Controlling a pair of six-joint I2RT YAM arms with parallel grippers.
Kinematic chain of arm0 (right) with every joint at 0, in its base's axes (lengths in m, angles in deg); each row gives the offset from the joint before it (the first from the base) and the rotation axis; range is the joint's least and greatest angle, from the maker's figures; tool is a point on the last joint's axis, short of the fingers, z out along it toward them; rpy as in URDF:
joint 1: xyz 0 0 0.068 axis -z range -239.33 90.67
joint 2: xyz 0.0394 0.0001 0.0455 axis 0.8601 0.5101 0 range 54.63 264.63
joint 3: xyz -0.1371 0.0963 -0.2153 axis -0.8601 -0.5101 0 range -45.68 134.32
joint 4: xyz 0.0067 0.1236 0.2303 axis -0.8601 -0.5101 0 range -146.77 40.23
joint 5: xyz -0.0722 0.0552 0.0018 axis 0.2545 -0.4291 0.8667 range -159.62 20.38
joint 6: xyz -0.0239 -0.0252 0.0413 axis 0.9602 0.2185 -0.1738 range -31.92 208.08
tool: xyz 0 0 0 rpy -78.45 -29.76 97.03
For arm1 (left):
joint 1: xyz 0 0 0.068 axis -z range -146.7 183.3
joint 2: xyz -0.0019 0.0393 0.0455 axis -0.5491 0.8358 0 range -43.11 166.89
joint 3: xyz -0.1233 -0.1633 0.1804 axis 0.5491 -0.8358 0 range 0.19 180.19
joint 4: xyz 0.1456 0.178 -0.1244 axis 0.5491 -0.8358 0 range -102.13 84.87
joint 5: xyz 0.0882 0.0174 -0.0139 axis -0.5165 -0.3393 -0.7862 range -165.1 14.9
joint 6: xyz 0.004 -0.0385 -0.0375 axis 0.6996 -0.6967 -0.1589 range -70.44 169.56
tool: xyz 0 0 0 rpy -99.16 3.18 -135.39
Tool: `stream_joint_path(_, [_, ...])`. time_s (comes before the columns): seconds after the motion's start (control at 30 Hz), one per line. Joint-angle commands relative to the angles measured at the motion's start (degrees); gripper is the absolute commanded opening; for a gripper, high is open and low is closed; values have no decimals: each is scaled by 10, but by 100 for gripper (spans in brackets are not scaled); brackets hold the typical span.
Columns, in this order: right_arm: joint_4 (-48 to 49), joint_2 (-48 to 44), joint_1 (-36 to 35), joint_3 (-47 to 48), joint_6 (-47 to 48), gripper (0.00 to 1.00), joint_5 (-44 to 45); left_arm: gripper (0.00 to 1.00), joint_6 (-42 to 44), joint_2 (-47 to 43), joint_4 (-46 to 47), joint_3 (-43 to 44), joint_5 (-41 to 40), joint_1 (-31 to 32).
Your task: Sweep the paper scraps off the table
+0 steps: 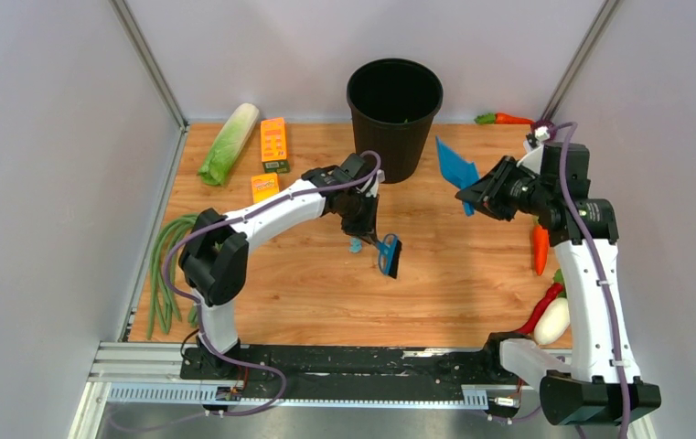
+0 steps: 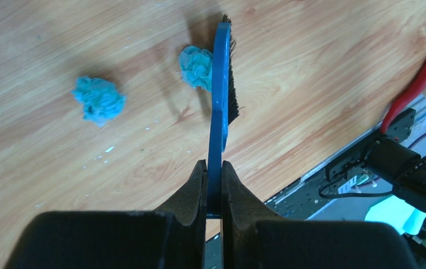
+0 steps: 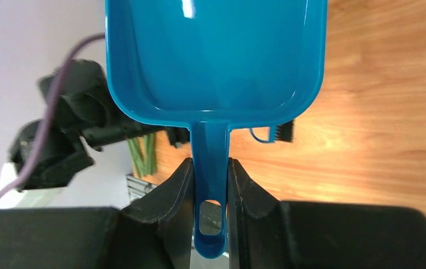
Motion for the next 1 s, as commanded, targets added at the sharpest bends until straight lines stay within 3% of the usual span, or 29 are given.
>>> stream_joint_path(0.0, [-78, 3, -56, 13, 57, 0, 92, 0, 38, -34, -37, -10, -31, -14])
stream_joint_path(0.2, [-132, 19, -158, -8, 40, 0, 211, 0, 57, -61, -78, 48, -26, -15])
stream_joint_path(0.6, [-175, 7, -195, -109, 26, 0, 251, 0, 108, -100, -205, 162, -69, -44])
stream_joint_path(0.97, [-155, 78, -420, -166, -29, 0, 302, 0, 154, -88, -244, 165, -198, -99])
